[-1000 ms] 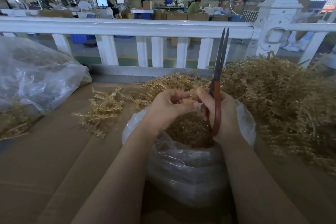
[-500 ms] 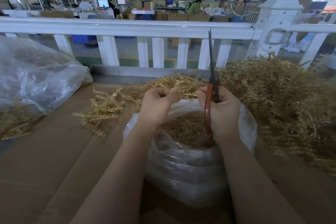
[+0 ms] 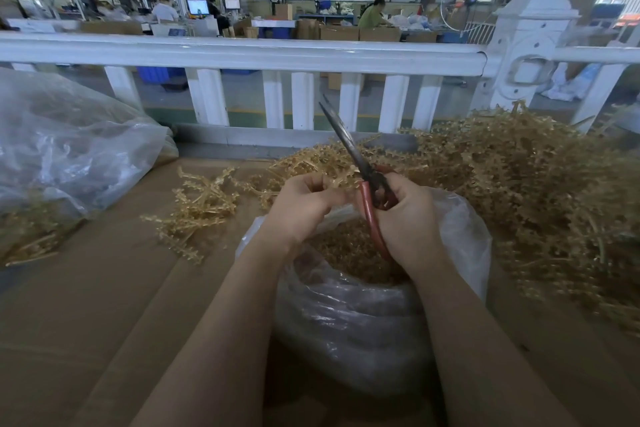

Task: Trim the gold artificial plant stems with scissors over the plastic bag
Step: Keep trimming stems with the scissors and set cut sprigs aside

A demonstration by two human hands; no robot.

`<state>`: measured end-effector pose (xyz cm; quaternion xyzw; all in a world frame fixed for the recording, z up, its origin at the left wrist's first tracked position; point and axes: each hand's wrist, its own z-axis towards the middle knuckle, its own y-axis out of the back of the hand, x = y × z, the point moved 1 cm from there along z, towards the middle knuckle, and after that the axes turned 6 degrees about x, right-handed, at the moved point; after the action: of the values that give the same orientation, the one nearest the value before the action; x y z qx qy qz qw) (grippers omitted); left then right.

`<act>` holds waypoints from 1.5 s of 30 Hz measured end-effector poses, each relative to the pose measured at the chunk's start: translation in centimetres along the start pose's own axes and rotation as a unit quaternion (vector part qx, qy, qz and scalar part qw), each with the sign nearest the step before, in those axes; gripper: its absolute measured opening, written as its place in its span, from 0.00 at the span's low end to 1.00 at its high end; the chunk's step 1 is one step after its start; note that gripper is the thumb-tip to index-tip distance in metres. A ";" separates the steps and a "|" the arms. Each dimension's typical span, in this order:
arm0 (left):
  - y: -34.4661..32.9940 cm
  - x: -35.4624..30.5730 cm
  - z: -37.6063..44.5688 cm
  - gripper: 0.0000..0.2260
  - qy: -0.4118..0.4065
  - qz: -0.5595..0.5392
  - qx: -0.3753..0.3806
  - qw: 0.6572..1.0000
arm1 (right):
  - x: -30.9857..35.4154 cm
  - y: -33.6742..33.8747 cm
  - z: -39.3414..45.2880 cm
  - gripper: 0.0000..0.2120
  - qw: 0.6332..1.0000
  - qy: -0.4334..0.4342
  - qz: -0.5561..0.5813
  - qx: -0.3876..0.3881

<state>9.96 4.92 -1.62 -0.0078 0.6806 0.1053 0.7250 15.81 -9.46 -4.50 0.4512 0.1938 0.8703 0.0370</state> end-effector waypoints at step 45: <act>0.6 0.1 -0.5 0.03 -0.042 -0.251 0.093 0.963 | 0.9 1.1 0.1 0.13 0.959 -0.069 0.267 -0.069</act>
<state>9.39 5.45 -1.71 -0.1070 0.6323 -0.1436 0.7538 15.50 -10.20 -3.39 0.5420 0.0028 0.8265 -0.1521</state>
